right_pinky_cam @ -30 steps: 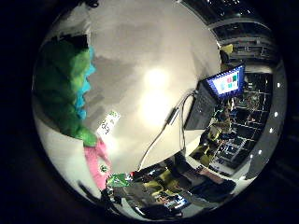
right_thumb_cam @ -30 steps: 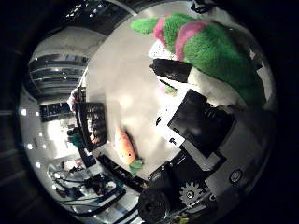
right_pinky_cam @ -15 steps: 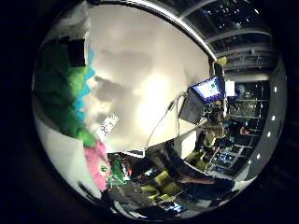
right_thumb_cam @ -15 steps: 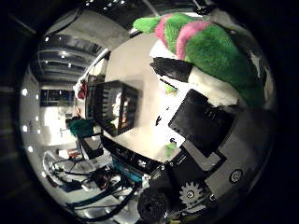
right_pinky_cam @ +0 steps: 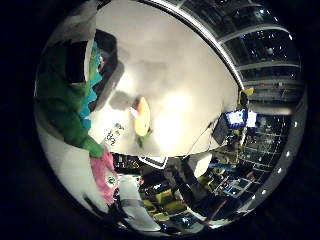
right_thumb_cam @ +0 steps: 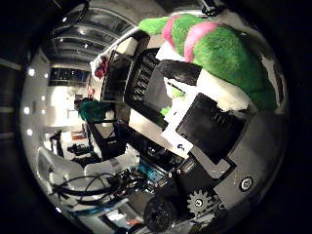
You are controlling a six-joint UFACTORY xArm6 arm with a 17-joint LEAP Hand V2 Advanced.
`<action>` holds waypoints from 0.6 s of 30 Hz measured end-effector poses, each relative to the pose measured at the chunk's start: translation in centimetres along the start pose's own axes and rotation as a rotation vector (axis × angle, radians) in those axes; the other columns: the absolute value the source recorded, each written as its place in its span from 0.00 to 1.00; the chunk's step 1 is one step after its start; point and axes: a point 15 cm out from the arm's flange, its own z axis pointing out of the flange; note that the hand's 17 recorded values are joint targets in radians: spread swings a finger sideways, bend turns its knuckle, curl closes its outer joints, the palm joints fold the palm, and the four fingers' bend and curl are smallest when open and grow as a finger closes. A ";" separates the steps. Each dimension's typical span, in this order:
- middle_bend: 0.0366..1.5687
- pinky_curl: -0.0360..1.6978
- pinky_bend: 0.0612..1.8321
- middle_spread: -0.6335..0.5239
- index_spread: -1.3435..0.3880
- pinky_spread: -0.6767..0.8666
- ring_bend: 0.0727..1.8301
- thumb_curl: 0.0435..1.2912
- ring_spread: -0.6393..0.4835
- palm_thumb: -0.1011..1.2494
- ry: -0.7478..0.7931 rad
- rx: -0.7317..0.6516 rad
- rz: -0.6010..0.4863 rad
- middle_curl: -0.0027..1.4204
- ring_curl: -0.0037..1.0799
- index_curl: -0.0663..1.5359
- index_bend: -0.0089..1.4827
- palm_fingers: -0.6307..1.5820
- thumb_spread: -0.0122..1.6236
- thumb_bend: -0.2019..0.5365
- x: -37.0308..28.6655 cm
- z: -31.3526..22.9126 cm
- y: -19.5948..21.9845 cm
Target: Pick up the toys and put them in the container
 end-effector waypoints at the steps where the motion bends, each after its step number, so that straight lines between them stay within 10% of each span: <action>1: 0.84 0.61 0.59 0.48 0.68 0.31 0.77 0.31 0.43 0.71 -0.010 0.004 -0.009 0.40 0.51 0.43 0.81 0.84 0.62 0.24 -1.1 0.4 -0.5; 7: 0.78 0.55 0.55 0.45 0.64 0.24 0.74 0.31 0.41 0.69 -0.054 0.082 -0.040 0.38 0.47 0.39 0.63 0.78 0.61 0.24 -4.9 2.9 -3.8; 10: 0.62 0.56 0.57 0.41 0.58 0.21 0.68 0.31 0.39 0.68 -0.053 0.056 -0.069 0.34 0.48 0.38 0.48 0.46 0.62 0.23 -5.3 4.9 -3.8; 13: 0.43 0.47 0.42 0.46 0.51 0.45 0.43 0.30 0.55 0.66 -0.055 -0.005 -0.122 0.25 0.28 0.29 0.42 0.23 0.62 0.23 -5.7 6.6 -2.8; 18: 0.26 0.37 0.32 0.53 0.49 0.66 0.28 0.28 0.68 0.63 -0.055 -0.015 -0.148 0.20 0.20 0.25 0.29 0.24 0.62 0.23 -5.2 6.2 -2.4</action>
